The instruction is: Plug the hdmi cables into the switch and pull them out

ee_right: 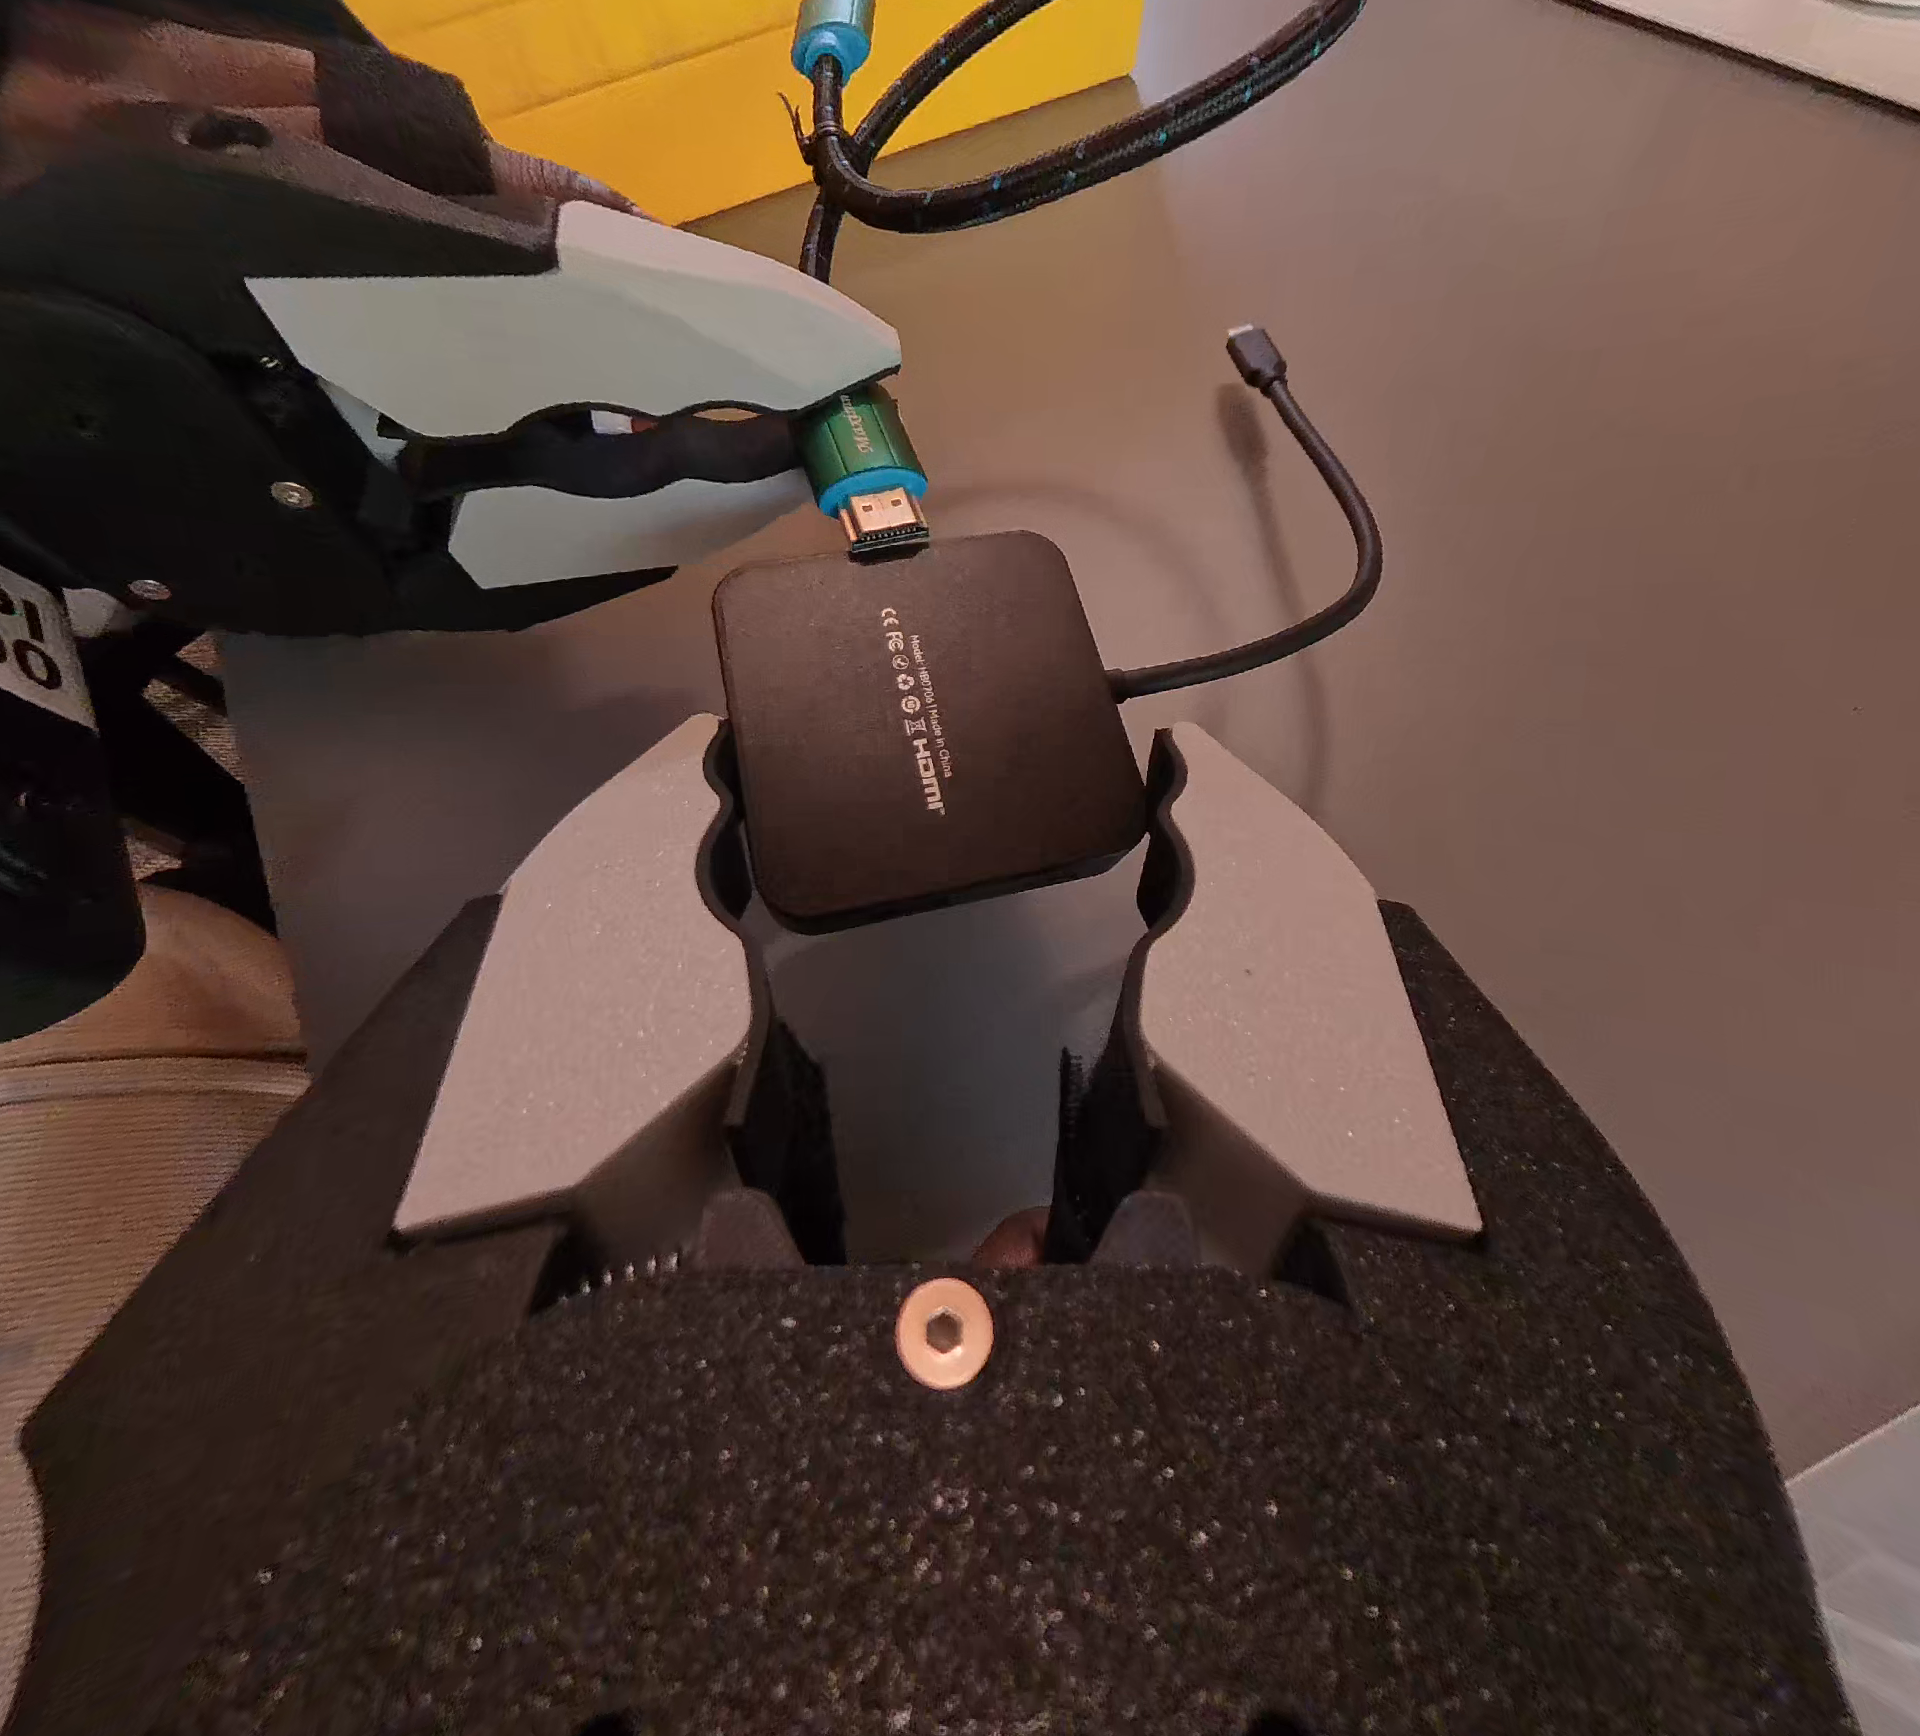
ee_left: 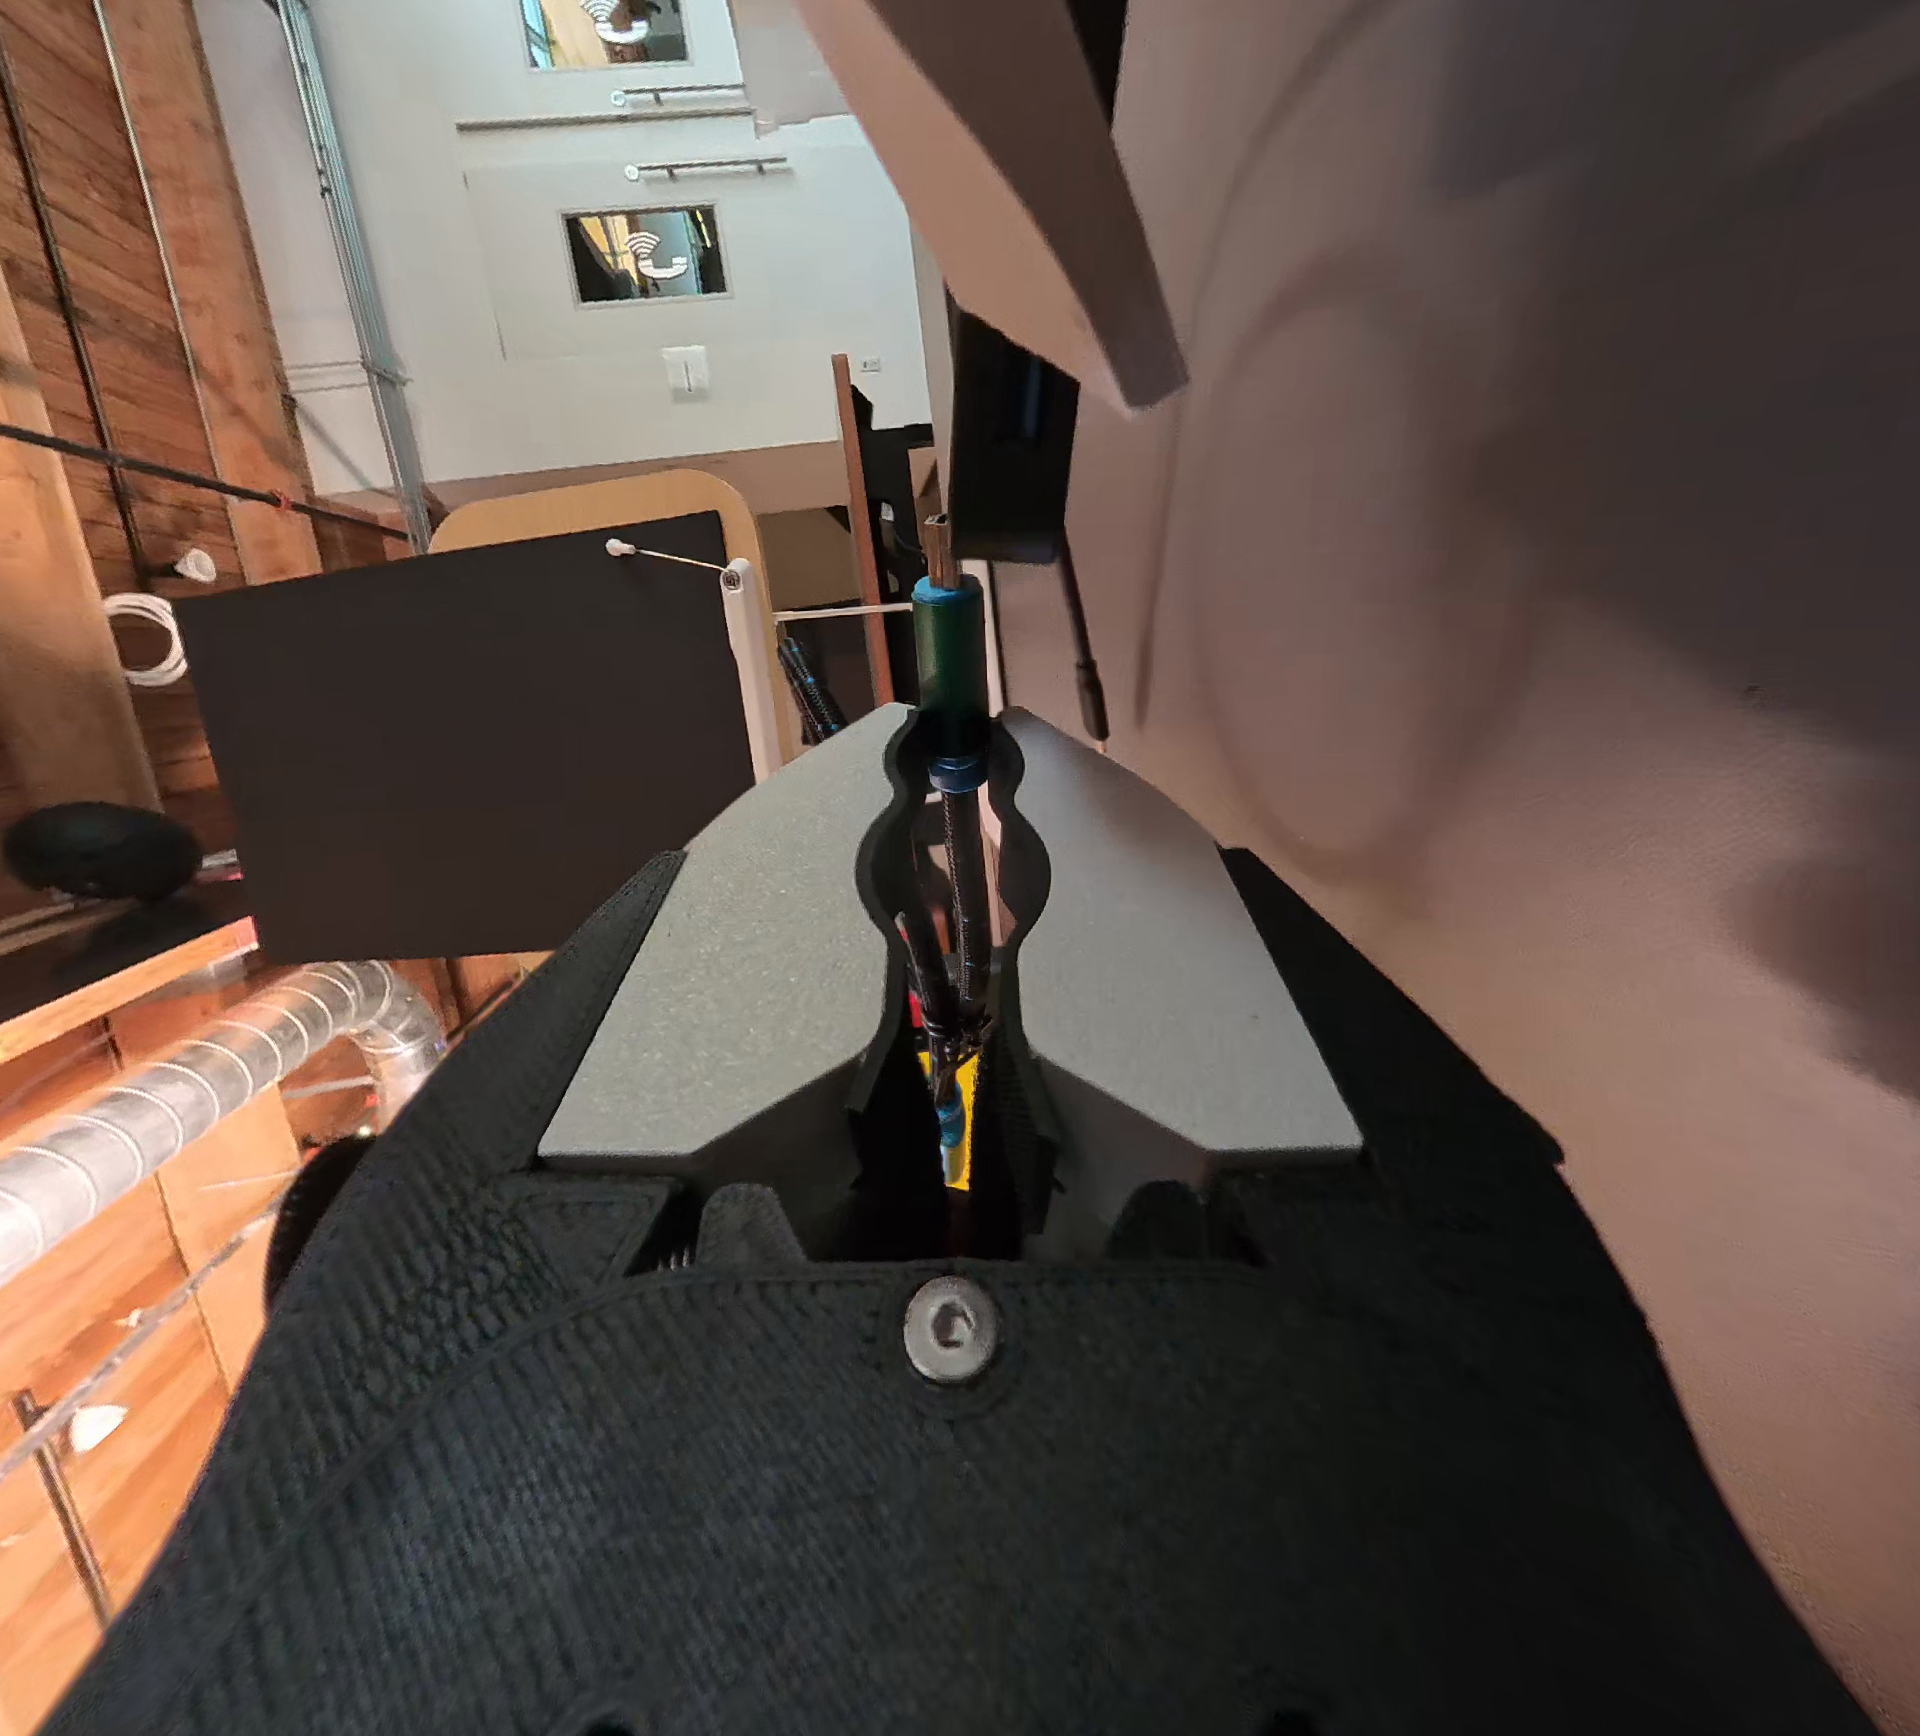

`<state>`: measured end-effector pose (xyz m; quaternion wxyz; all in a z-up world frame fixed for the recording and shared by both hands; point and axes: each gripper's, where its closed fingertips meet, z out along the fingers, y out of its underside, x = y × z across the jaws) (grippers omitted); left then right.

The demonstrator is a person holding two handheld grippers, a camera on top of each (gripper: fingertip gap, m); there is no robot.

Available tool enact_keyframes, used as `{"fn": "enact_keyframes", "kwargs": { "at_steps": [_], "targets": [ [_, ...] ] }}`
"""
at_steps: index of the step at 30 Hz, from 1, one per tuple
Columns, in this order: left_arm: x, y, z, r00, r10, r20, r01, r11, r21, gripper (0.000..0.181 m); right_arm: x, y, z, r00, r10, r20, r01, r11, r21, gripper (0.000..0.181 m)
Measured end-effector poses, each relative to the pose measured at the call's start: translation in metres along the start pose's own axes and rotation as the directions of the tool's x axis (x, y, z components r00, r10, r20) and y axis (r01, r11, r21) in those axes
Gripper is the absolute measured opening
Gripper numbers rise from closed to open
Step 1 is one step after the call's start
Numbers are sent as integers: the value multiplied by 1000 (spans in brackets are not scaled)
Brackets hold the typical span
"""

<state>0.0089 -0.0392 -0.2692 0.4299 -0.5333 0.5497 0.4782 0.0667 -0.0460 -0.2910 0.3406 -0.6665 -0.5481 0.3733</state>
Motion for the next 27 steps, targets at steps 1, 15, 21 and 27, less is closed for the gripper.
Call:
{"fn": "enact_keyframes", "kwargs": {
  "at_steps": [1,15,21,27],
  "targets": [
    [1,0,0,1000,8,-5,-8,1000,0,10,1,0,0,1000,-1,-8,1,1000,-1,75],
    [7,-10,-3,999,45,27,-46,997,59,9,6,3,-2,999,-49,-16,49,999,2,75],
    [10,-10,-1,1000,3,8,-4,999,33,10,6,4,0,1000,-16,-11,16,1000,0,75],
    [15,-13,0,997,-65,-35,67,996,52,9,6,2,2,1000,-1,-6,1,1000,17,75]
  ]
}}
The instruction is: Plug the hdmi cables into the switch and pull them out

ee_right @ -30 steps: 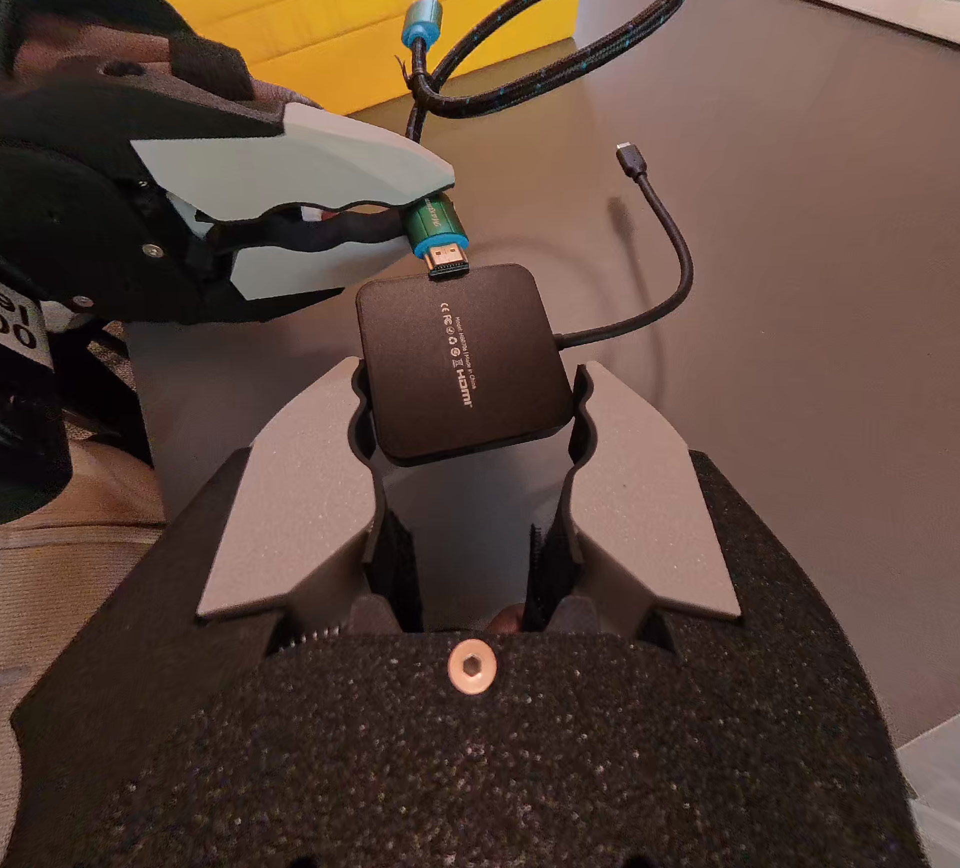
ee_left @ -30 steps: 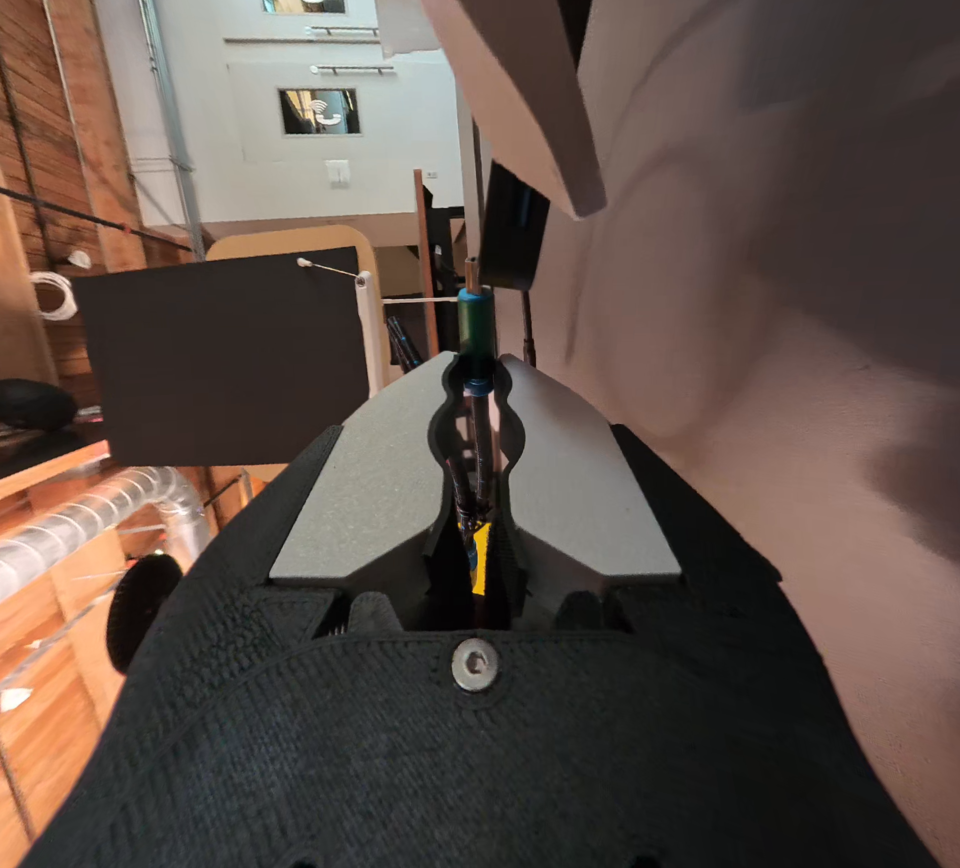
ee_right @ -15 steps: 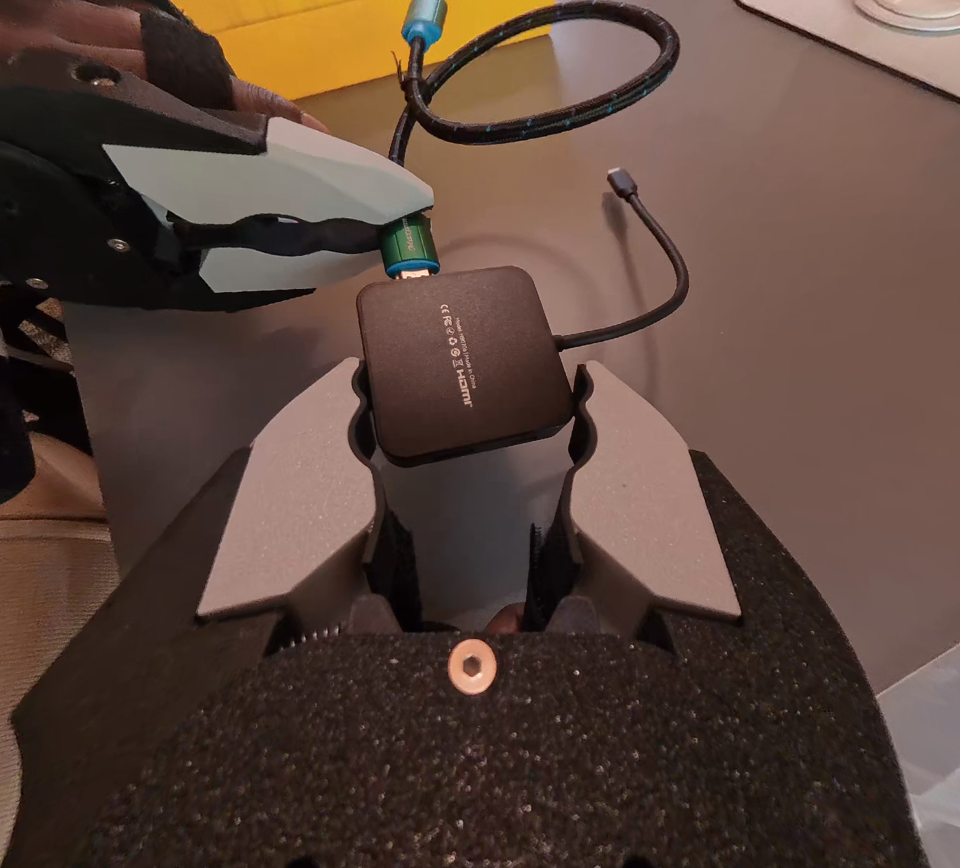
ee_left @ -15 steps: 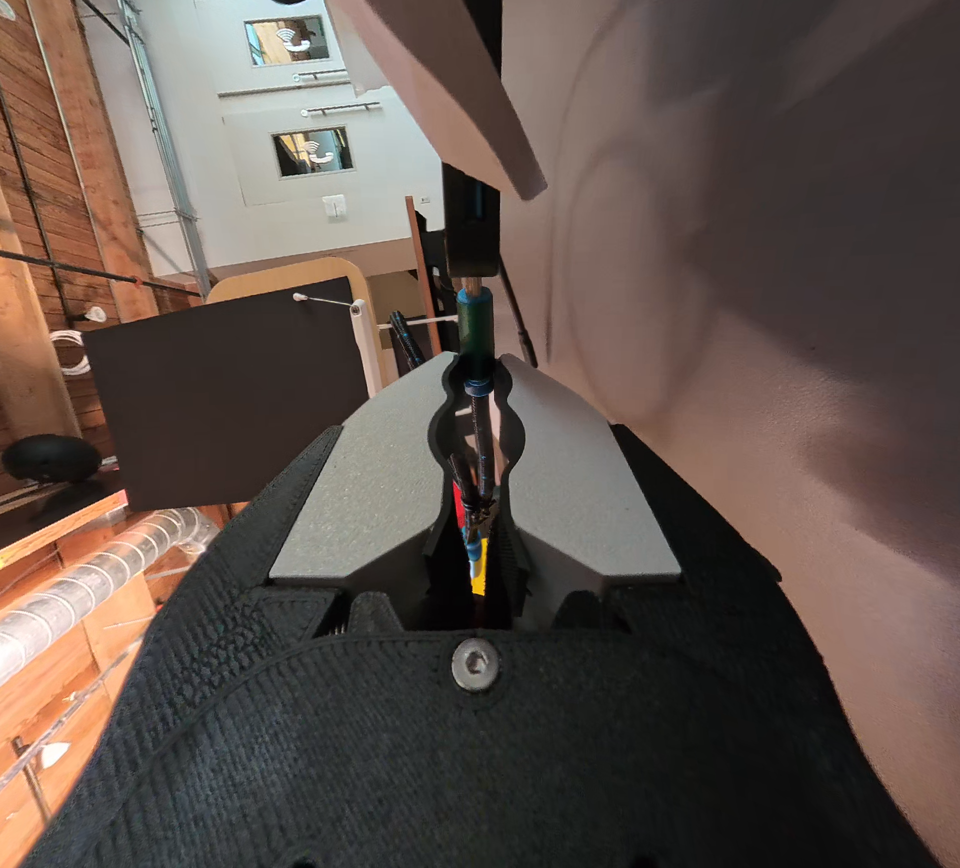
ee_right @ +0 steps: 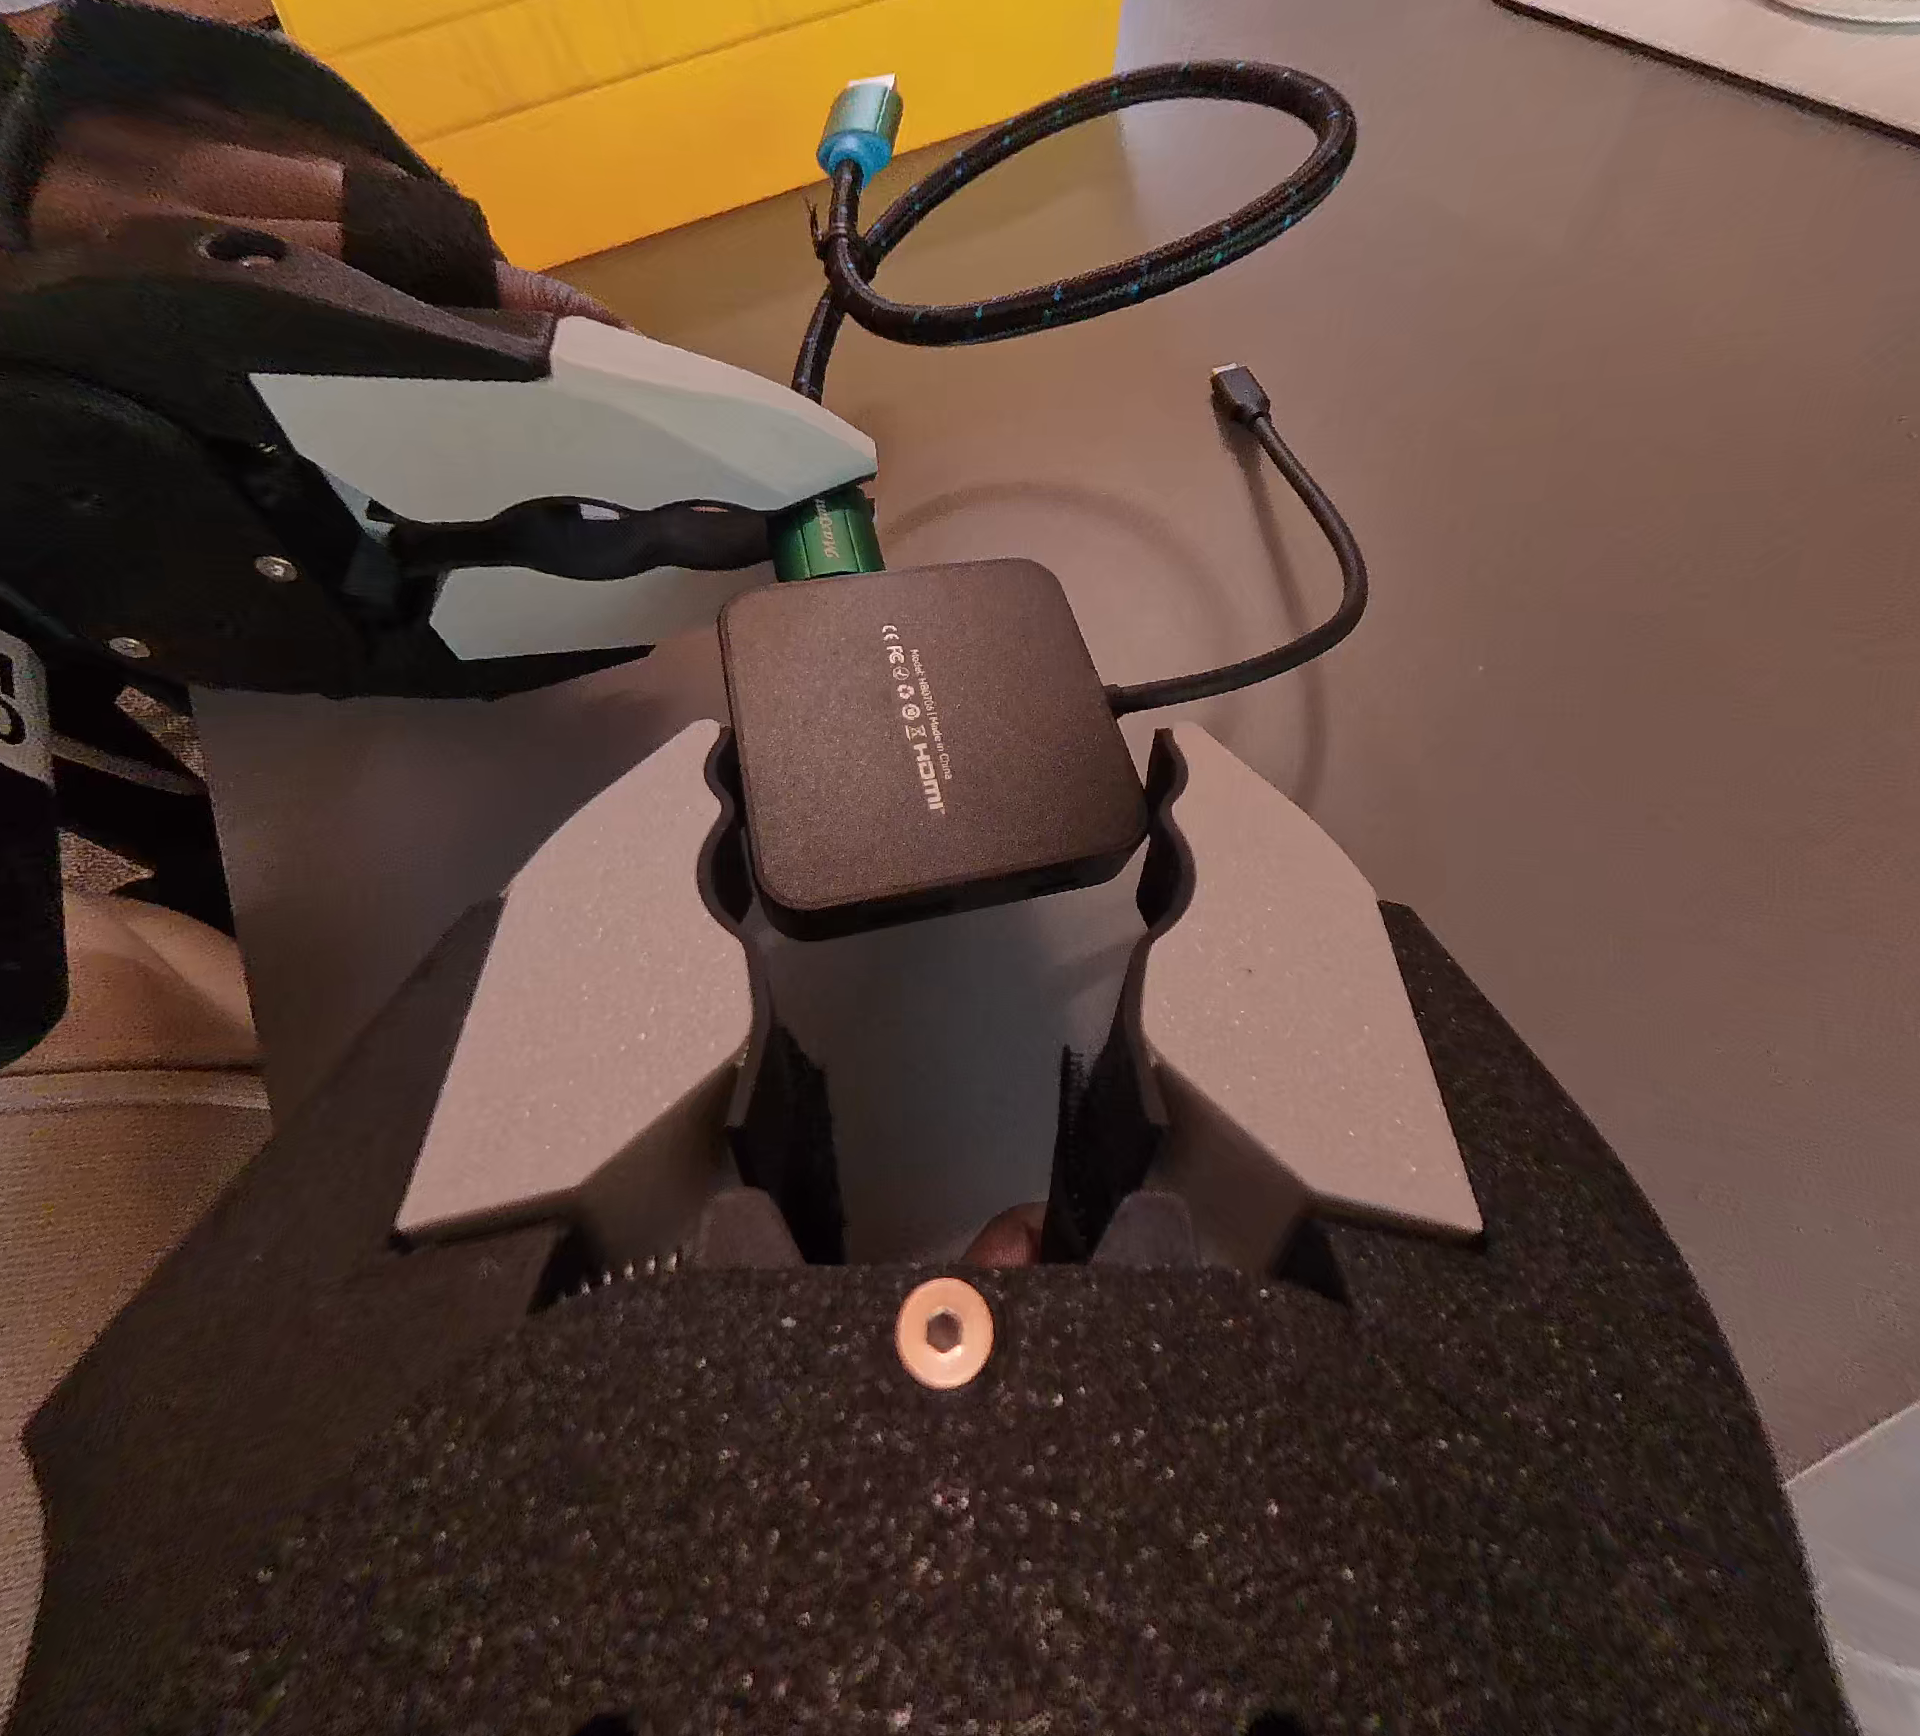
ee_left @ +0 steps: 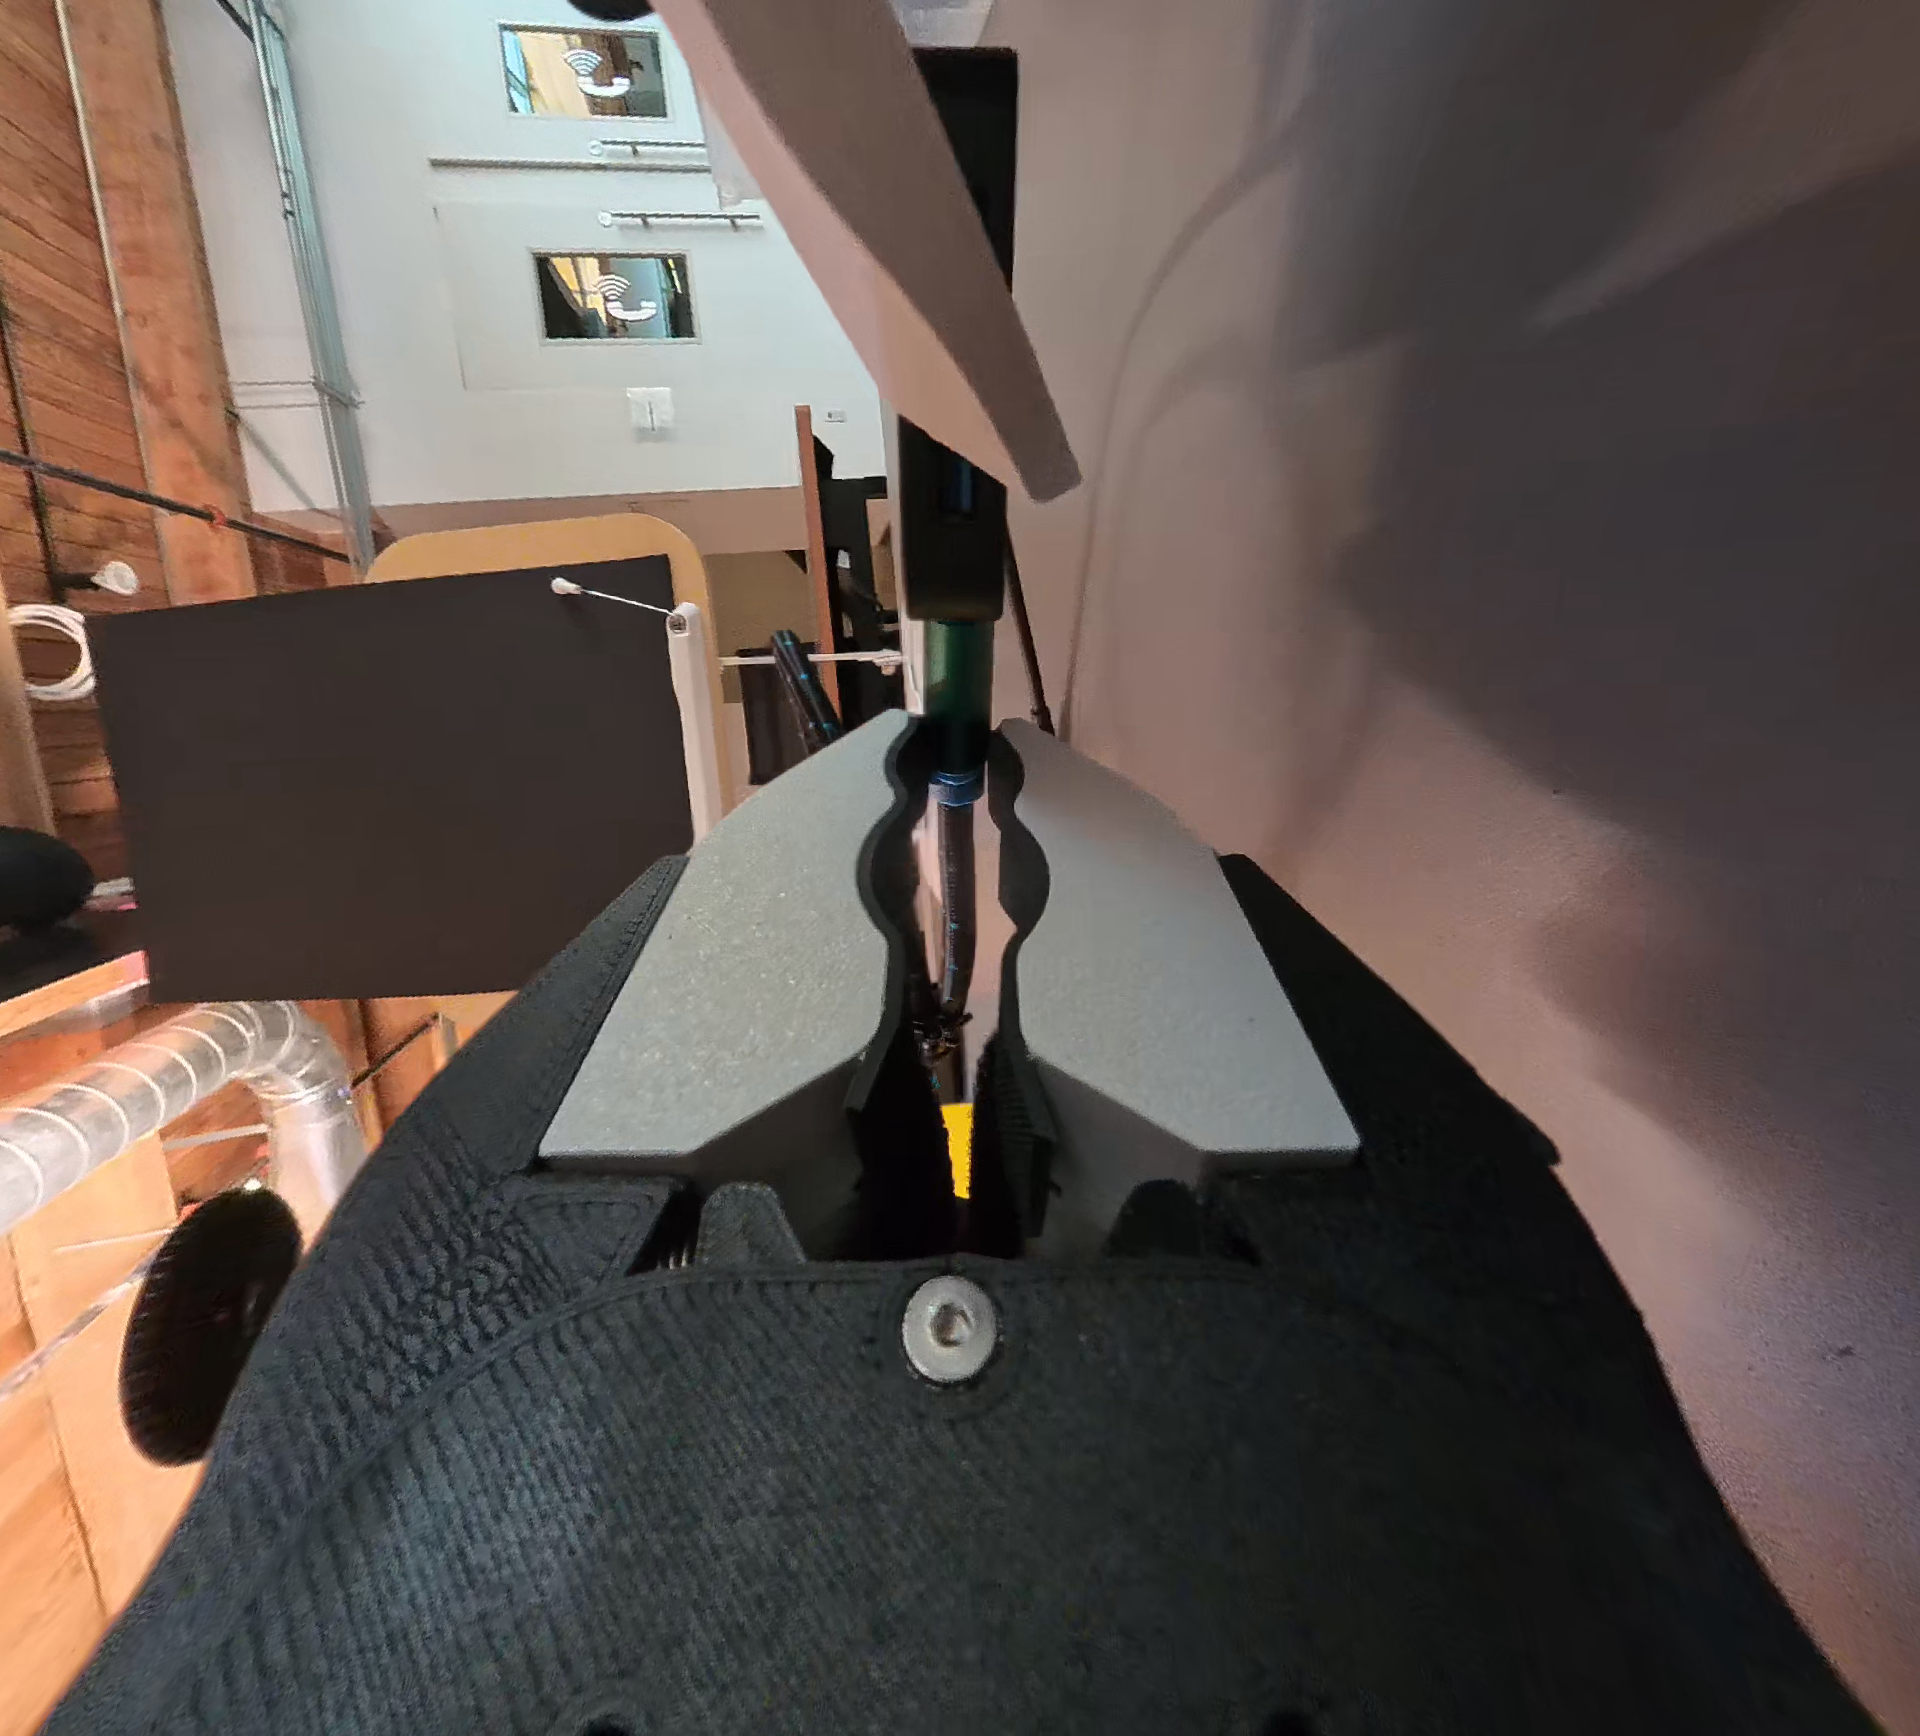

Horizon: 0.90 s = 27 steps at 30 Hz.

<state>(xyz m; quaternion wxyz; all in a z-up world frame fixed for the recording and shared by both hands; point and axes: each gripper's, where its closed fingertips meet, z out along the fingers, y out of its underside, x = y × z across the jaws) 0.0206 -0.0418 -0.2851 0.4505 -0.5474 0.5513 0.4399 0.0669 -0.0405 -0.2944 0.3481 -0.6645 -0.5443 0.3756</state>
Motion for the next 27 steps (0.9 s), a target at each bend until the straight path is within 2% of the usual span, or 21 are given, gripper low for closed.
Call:
{"fn": "enact_keyframes", "kwargs": {
  "at_steps": [4,6,8,10,11,12,13,14,15,16,17,18,19,20,23,27],
  "targets": [
    [0,5,5,1000,-4,3,4,1000,-24,10,3,-6,1,999,-9,-31,9,1000,21,75],
    [-6,3,7,998,-64,27,63,998,19,16,4,-21,-3,999,-10,-39,14,996,88,74],
    [-23,6,4,974,-217,59,213,974,76,42,5,-41,-9,997,-29,-71,39,988,151,74],
    [-46,15,-5,892,-446,67,428,884,190,53,12,-59,-17,983,-82,-162,113,975,193,74],
    [-61,22,-12,815,-576,67,542,798,263,55,16,-67,-23,972,-107,-211,151,966,208,74],
    [-76,30,-20,708,-706,34,655,673,345,57,19,-74,-29,956,-137,-258,195,957,216,74],
    [-89,39,-28,568,-822,-34,753,503,425,57,21,-82,-36,939,-168,-301,241,944,225,73],
    [-101,48,-36,407,-904,-131,820,299,488,59,22,-89,-43,922,-191,-337,278,932,232,73],
    [-110,58,-43,246,-939,-240,848,89,522,60,23,-96,-51,904,-214,-370,314,920,234,73],
    [-115,67,-48,110,-934,-339,847,-91,524,61,24,-103,-60,885,-237,-400,350,906,237,73],
    [-117,76,-50,11,-913,-409,834,-217,507,62,24,-109,-69,867,-256,-428,382,893,238,73],
    [-117,83,-51,-49,-895,-443,825,-286,488,61,25,-115,-77,847,-279,-452,413,881,231,73],
    [-117,87,-50,-70,-889,-453,821,-309,480,61,26,-121,-84,827,-313,-467,449,867,215,73],
    [-117,88,-50,-63,-893,-446,822,-300,485,61,26,-127,-90,805,-349,-479,486,851,197,72],
    [-115,80,-49,3,-910,-415,832,-228,506,61,29,-143,-103,724,-480,-496,599,794,105,72],
    [-112,73,-49,51,-912,-407,847,-176,502,61,37,-163,-115,617,-641,-456,717,697,-10,72]
  ]
}}
